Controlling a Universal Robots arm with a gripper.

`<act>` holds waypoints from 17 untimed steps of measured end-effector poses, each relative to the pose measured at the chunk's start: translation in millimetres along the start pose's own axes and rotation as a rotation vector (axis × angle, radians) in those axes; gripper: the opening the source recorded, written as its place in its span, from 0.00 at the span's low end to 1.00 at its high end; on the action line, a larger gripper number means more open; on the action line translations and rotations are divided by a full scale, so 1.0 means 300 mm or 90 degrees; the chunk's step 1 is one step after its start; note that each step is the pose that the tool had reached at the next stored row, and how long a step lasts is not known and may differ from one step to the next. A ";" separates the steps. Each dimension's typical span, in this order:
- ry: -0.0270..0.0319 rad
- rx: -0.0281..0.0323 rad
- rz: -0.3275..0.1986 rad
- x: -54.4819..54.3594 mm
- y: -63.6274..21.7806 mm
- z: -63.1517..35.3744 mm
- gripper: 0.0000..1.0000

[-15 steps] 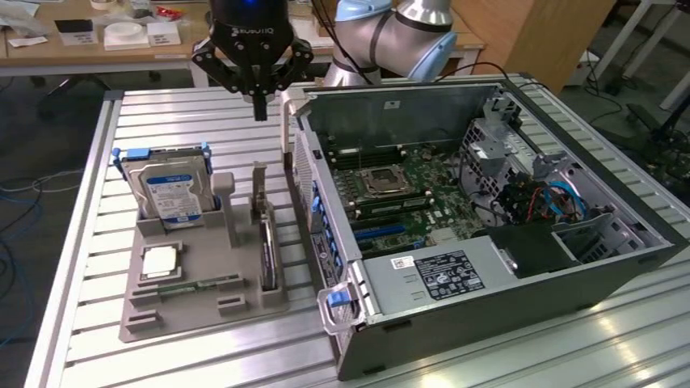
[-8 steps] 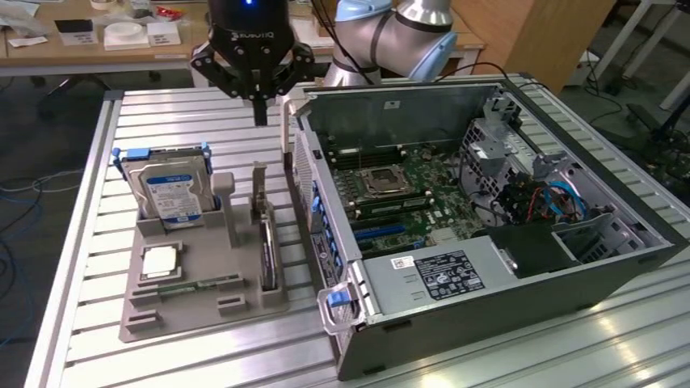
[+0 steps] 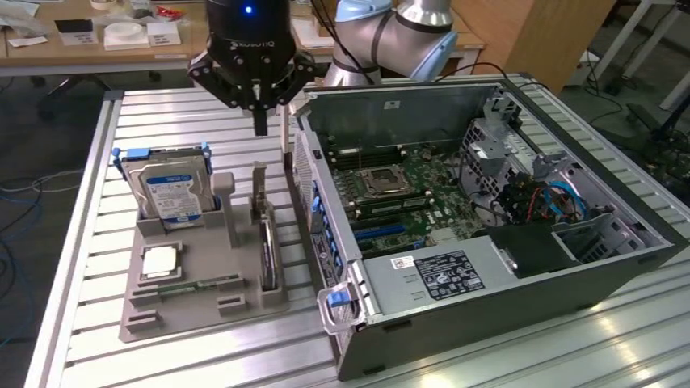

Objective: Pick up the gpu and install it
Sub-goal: 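Reach for the gpu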

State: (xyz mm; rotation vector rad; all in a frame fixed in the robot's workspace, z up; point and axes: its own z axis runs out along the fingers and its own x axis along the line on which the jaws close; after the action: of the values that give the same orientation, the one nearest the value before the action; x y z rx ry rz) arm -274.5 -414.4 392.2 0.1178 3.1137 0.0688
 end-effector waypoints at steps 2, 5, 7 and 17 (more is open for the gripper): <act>0.0000 0.0000 0.000 0.001 -0.014 -0.001 0.11; 0.0000 0.0000 0.000 0.003 -0.037 -0.002 0.11; 0.0000 0.0000 0.000 0.005 -0.053 -0.003 0.11; 0.0000 0.0000 0.000 0.016 -0.109 -0.005 0.11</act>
State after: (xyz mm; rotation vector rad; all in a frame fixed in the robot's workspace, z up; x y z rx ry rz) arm -281.7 -446.6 392.2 0.1178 3.1136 0.0688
